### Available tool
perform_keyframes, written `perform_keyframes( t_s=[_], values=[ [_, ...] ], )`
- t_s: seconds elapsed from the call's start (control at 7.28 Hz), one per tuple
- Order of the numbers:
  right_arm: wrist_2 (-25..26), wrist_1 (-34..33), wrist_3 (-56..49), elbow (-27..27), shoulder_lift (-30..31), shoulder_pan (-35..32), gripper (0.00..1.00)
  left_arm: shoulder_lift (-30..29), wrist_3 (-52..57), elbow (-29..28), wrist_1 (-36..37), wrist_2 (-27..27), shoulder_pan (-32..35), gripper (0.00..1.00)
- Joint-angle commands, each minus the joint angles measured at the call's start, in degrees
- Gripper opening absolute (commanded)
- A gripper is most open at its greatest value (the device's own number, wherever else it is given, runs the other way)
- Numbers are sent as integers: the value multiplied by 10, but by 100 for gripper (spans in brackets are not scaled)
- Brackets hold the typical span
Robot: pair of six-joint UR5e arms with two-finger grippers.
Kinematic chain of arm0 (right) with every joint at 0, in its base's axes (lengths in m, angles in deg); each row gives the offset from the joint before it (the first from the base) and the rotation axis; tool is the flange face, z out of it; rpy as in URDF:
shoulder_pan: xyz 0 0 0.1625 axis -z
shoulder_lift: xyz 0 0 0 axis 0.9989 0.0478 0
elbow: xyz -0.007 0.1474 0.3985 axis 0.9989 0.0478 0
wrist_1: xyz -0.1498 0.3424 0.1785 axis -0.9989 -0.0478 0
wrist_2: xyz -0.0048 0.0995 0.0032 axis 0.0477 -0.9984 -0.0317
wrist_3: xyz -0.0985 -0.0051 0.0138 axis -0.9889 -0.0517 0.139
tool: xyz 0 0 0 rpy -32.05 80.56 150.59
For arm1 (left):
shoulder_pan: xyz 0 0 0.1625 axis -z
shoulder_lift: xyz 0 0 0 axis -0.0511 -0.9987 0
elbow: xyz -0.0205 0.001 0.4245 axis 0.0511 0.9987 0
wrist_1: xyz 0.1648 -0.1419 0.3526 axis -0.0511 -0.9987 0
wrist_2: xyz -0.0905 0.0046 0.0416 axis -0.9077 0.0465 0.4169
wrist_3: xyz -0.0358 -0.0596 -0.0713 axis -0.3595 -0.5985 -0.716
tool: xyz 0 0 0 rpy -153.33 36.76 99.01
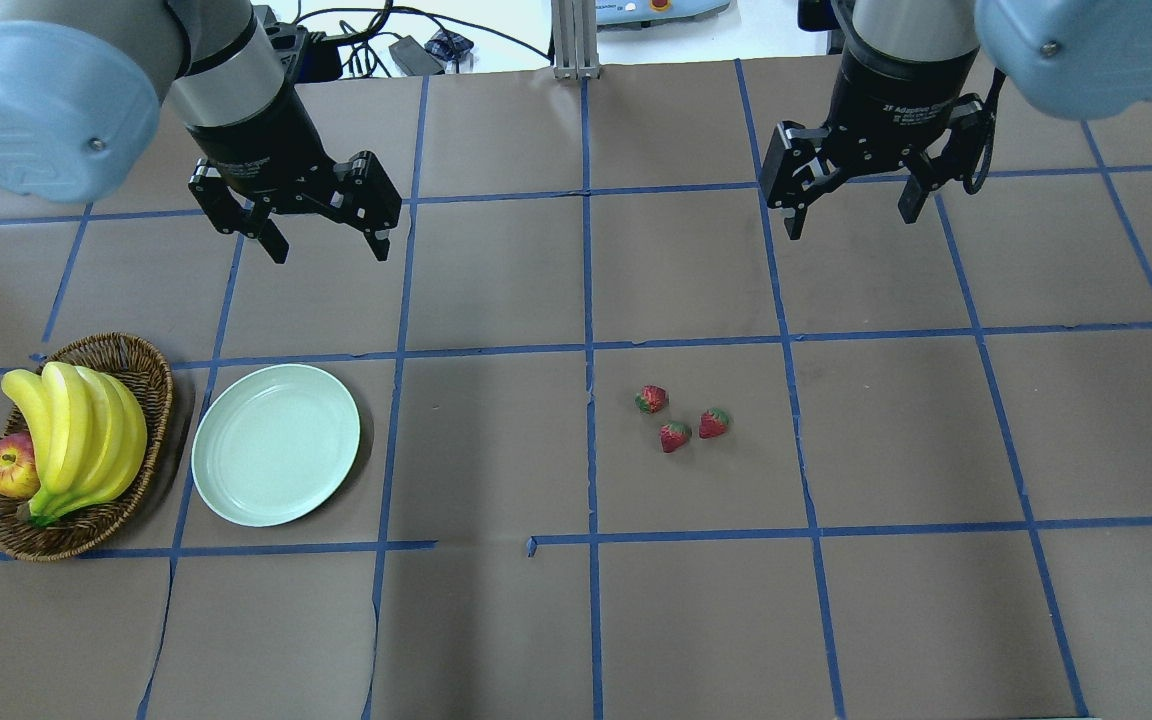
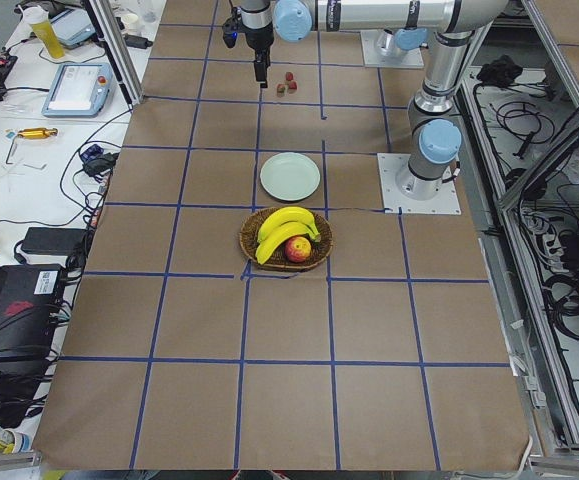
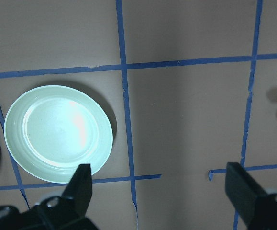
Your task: Collect all strawberries into plate
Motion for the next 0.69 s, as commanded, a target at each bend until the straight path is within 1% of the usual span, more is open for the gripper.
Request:
perform_keyframes(
  t_s=[0.0, 0.55],
  values=[
    [-3, -1, 0, -2, 1, 0, 100, 0, -1, 0, 0, 0, 0, 100],
    [-7, 5, -3, -5, 3, 0, 100, -2, 0, 0, 2, 3, -1, 100]
  ],
)
